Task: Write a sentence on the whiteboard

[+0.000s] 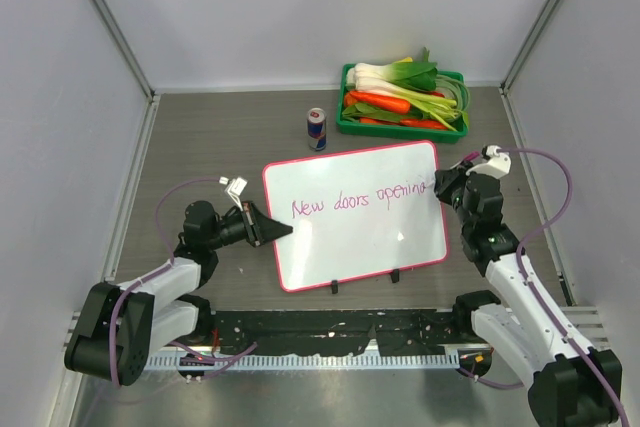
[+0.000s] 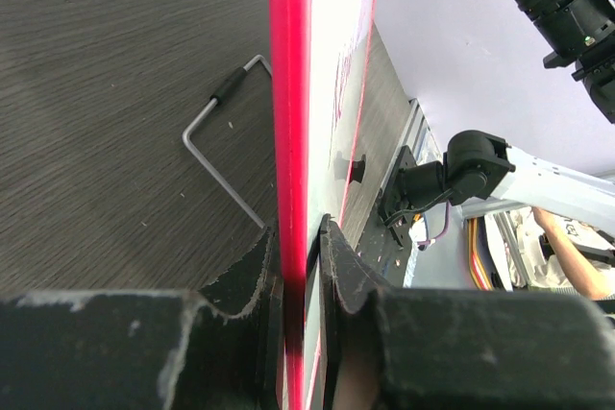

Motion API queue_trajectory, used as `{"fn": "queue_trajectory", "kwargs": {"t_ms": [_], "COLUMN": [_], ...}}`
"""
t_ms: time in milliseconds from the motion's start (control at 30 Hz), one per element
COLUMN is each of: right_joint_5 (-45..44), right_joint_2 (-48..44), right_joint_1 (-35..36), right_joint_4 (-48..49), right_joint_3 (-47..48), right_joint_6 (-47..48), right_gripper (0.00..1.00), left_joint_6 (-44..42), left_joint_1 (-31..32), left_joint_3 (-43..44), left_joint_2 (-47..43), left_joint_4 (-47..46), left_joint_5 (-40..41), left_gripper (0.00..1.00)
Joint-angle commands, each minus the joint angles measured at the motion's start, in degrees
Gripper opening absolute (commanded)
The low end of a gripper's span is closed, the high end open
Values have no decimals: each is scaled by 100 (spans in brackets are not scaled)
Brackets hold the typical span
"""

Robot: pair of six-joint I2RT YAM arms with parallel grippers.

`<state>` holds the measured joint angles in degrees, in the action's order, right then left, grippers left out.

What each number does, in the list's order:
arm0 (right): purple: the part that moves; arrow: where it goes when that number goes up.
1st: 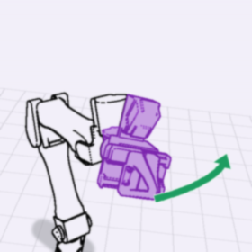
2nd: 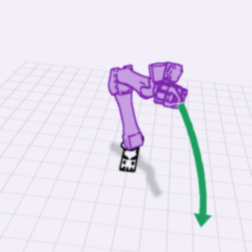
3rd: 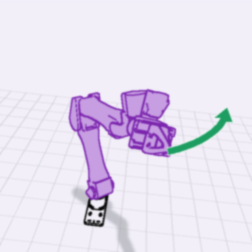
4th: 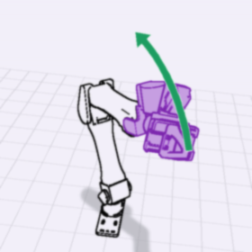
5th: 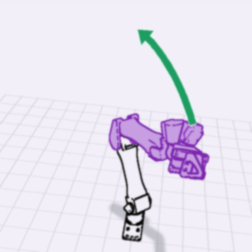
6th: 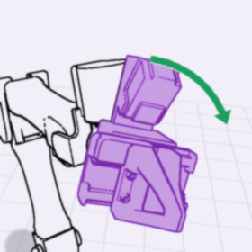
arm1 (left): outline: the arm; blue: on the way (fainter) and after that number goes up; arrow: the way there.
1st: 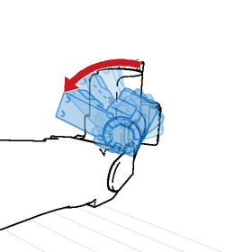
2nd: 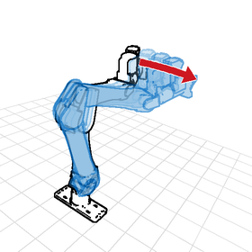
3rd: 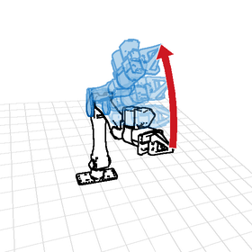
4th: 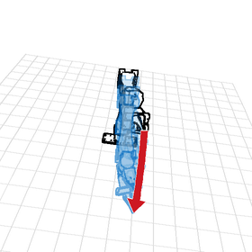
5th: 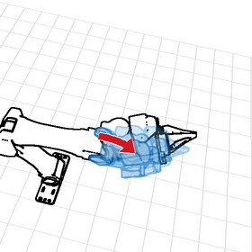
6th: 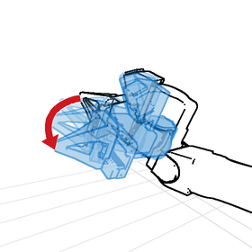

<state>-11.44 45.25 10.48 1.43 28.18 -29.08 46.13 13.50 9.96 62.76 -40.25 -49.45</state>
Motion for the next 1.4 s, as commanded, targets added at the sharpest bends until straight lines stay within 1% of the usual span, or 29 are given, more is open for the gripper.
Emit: {"fn": "queue_trajectory", "kwargs": {"t_ms": [0,167,300,767,1033,1300,1367], "right_joint_5": [-42,1,37,344,520,608,608], "right_joint_2": [-166,-333,-438,-649,-650,-421,-343], "right_joint_1": [-11,-11,-20,-20,-11,-11,-11], "right_joint_4": [-46,-108,-398,-521,-407,-178,15], "right_joint_3": [-146,-278,-357,-516,-516,-489,-454], "right_joint_6": [25,16,25,-98,-229,-405,-449], "right_gripper": [1,1,1,1,1,1,1], "left_joint_6": [-605,-605,-605,-596,-614,-614,-614], "left_joint_1": [21,21,30,21,21,13,13], "left_joint_3": [15,15,15,6,-2,-2,-2], "left_joint_2": [52,78,61,43,17,25,26], "left_joint_4": [202,184,175,193,202,193,193], "left_joint_5": [357,349,357,348,357,366,366], "left_gripper": [0,0,0,0,0,0,0]}}
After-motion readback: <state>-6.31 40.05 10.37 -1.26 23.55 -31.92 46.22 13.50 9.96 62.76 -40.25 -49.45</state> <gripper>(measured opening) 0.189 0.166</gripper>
